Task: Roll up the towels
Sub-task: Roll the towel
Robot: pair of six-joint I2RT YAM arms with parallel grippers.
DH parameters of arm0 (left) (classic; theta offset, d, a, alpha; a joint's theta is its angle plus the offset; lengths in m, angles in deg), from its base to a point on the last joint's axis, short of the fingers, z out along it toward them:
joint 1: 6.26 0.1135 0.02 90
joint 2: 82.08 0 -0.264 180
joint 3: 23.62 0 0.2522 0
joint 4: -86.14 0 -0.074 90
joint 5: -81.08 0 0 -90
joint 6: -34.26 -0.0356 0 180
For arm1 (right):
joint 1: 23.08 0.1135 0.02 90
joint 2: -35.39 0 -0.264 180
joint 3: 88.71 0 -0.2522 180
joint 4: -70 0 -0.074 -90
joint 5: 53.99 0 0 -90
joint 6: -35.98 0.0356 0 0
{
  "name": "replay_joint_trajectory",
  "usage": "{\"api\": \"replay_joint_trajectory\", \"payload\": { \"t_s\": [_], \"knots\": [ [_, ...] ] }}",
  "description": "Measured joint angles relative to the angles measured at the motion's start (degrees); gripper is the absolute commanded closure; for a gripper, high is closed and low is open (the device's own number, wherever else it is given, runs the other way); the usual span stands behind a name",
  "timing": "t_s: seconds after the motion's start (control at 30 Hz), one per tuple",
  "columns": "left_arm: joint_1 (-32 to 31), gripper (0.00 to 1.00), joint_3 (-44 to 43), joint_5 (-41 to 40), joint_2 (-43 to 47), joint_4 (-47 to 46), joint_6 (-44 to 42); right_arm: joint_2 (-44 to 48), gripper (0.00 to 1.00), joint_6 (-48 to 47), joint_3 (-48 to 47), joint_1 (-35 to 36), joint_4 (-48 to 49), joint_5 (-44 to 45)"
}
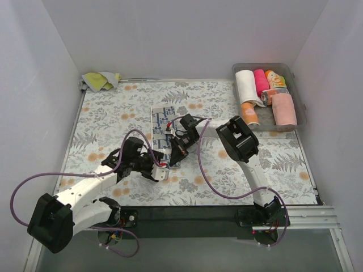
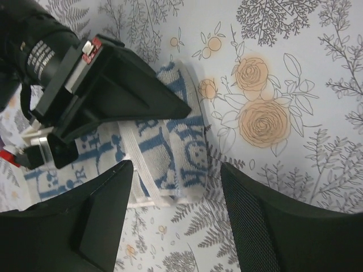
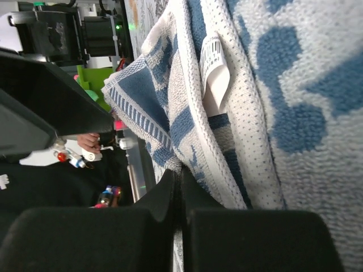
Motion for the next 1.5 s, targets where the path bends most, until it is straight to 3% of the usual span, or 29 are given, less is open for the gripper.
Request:
{"api": "replay_joint_trajectory", "payload": {
  "t_s": [0.27,0.5,0.67,0.77,0.8,0.87,0.9,1.0,1.23,1.37,1.5],
  "knots": [
    [-7.48,0.48,0.74,-5.68,-6.25,-9.22,-1.9,-1.16,0.99,3.89,-0.87,-0.66,0.0,-2.16],
    [-8.96,0.57,1.49,-10.4,-14.03,-12.98,-2.84,-1.51,0.99,5.88,-0.87,-0.81,0.52,-2.91],
    [-8.96,0.71,1.84,-13.05,-16.13,-14.91,-3.17,-1.55,0.99,6.71,-0.63,-1.18,0.83,-3.19],
    [-8.96,0.87,1.46,-13.14,-17.29,-14.82,-2.73,-1.55,0.99,6.97,-0.55,-1.27,0.94,-3.39],
    [-8.96,0.9,0.83,-13.0,-17.9,-14.23,-2.4,-1.53,0.94,7.02,-0.5,-1.27,0.94,-3.34],
    [-8.81,0.97,-1.2,-12.37,-19.74,-12.22,-2.03,-1.4,0.84,7.28,-0.46,-1.29,0.85,-2.75],
    [-8.46,0.98,-2.56,-11.82,-20.68,-10.75,-1.73,-1.11,0.7,7.32,-0.26,-1.36,0.83,-2.23],
    [-6.75,1.0,-6.78,-8.59,-24.0,-6.1,-1.33,0.37,0.52,6.4,0.46,-2.29,-0.11,-1.66],
    [1.51,1.0,-21.55,5.07,-36.59,10.67,-2.38,10.67,0.49,-2.1,1.84,-9.6,-3.87,11.54],
    [5.14,1.0,-31.23,12.61,-45.53,22.97,-4.35,21.33,0.48,-7.5,8.87,-14.6,-1.88,19.78],
    [7.89,0.99,-40.39,18.8,-54.77,34.4,-5.46,32.48,0.47,-11.54,17.42,-14.95,2.49,24.76]
  ]
}}
